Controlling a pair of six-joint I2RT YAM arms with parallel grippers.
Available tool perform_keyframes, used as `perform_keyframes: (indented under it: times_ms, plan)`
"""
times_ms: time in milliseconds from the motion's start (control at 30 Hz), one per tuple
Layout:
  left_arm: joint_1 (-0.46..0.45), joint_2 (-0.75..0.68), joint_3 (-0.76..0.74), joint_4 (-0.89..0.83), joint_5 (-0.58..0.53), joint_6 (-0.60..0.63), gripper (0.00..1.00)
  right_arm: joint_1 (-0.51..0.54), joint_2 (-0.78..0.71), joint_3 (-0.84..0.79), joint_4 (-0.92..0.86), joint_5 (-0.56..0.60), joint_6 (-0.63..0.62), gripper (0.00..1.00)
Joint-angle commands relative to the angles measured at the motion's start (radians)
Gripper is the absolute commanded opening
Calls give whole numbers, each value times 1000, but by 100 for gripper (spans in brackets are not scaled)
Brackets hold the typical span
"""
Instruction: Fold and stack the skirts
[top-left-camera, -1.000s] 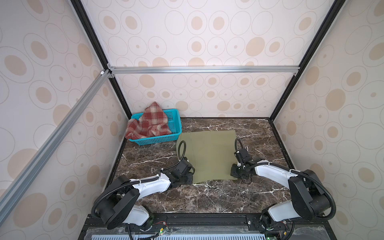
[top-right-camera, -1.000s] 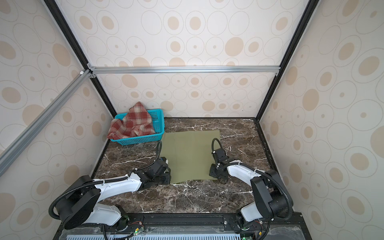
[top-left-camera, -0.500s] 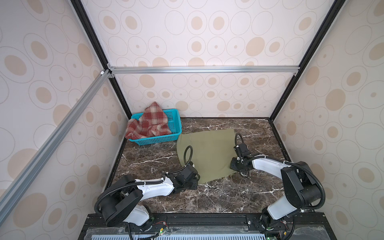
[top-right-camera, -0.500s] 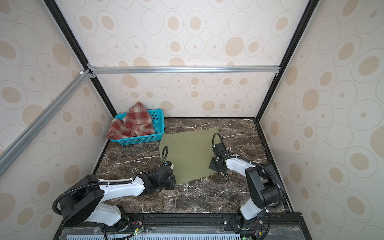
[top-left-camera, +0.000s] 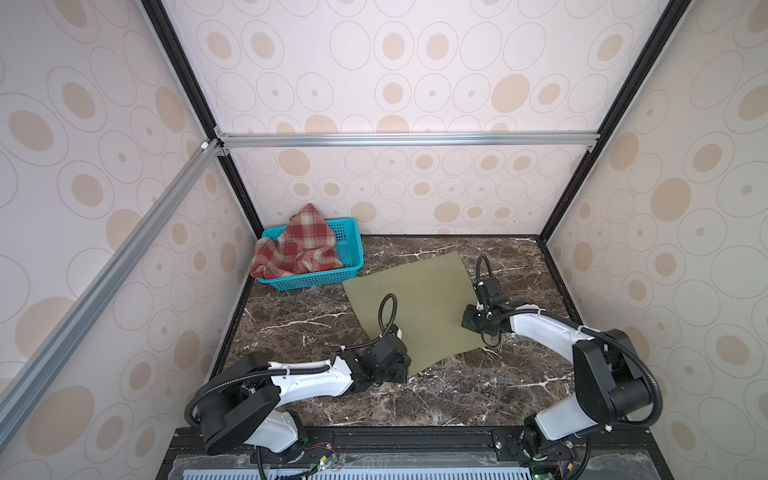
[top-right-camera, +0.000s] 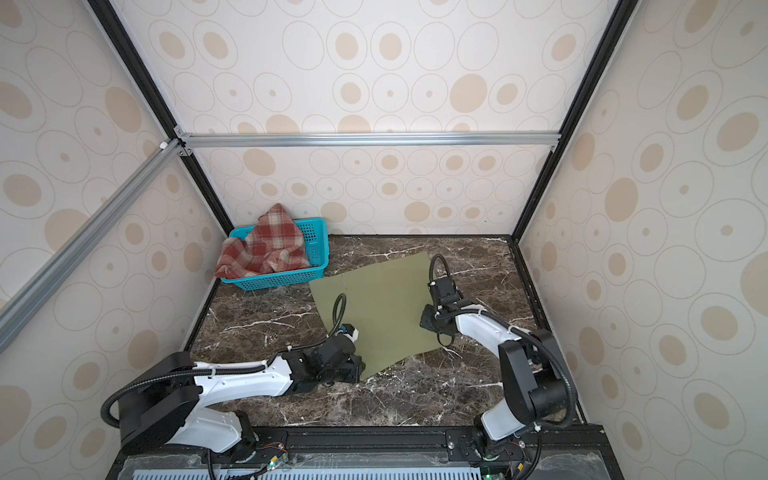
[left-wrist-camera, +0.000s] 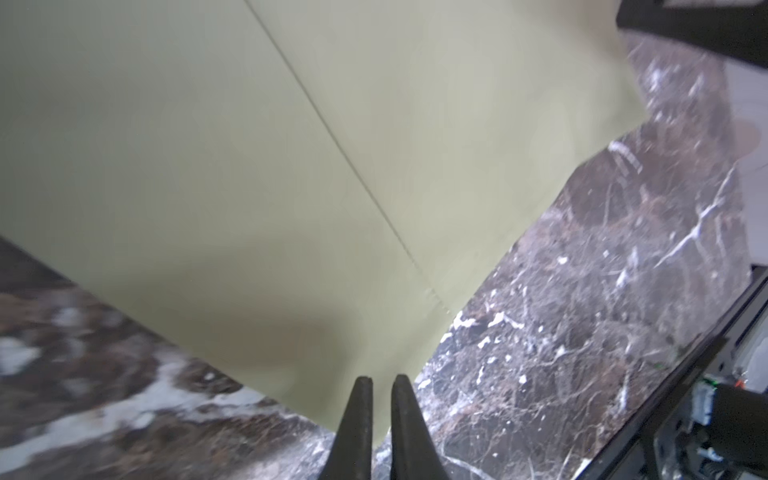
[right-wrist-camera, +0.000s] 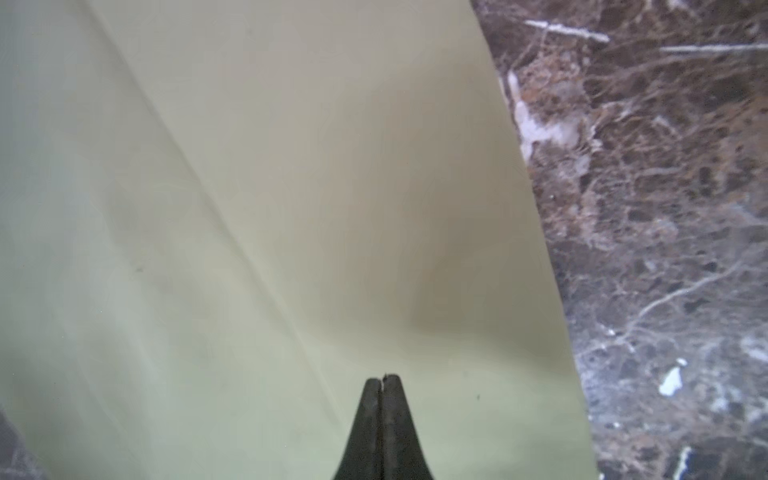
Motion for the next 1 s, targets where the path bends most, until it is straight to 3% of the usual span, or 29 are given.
perform_keyframes:
  times_ms: [0, 500, 833, 967]
  plan:
    - [33, -6, 53, -106, -36, 78, 12, 8, -35, -52, -7, -31, 36, 0]
    - [37, 75, -46, 63, 53, 54, 10, 3, 83, -99, 30, 23, 137, 0]
    - [-68, 173, -21, 172, 99, -23, 9, -42, 260, 13, 90, -11, 132, 0]
    - [-115, 214, 33, 192, 104, -6, 8, -38, 246, 43, 116, -22, 114, 0]
